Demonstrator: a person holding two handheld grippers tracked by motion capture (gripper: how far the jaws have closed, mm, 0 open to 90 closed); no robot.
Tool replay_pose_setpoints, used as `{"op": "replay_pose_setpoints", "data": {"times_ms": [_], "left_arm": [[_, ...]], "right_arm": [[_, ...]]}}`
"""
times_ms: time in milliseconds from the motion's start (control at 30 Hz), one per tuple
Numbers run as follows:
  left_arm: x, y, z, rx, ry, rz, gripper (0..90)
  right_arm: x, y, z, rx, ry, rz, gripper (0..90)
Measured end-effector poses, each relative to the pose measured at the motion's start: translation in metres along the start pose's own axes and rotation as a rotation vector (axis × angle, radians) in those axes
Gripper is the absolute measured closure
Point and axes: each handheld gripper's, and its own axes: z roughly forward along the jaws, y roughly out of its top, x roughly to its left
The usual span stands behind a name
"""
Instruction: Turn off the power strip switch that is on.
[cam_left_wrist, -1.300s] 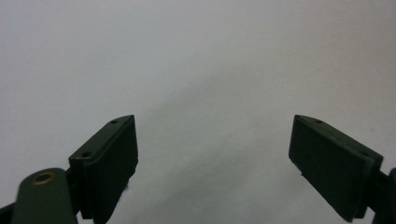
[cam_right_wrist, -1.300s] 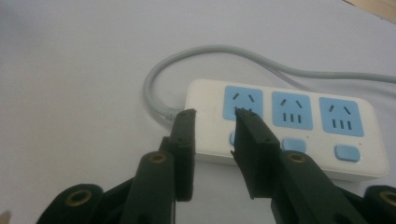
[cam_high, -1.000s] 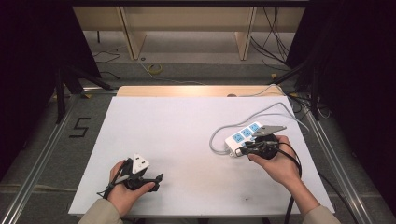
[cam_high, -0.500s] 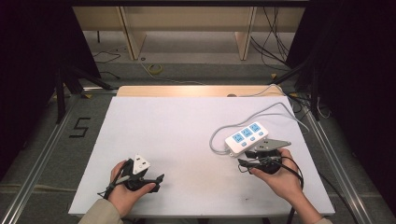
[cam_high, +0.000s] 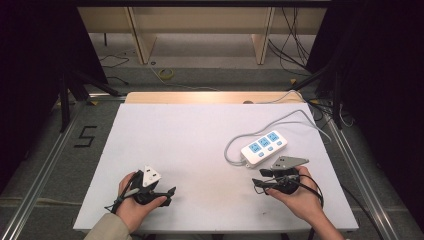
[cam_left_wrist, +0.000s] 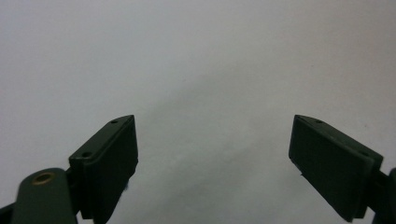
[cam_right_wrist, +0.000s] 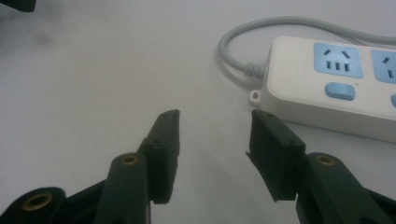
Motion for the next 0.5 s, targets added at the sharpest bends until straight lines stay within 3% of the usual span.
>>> {"op": "replay_pose_setpoints", "data": {"times_ms": [500], "left_arm": [[0.0012,-0.0003,0.0015,0.000,-0.002,-0.005,15.4]], "right_arm": [[0.0030,-0.0048,0.0016,0.000,0.030,-0.015,51.2]]}}
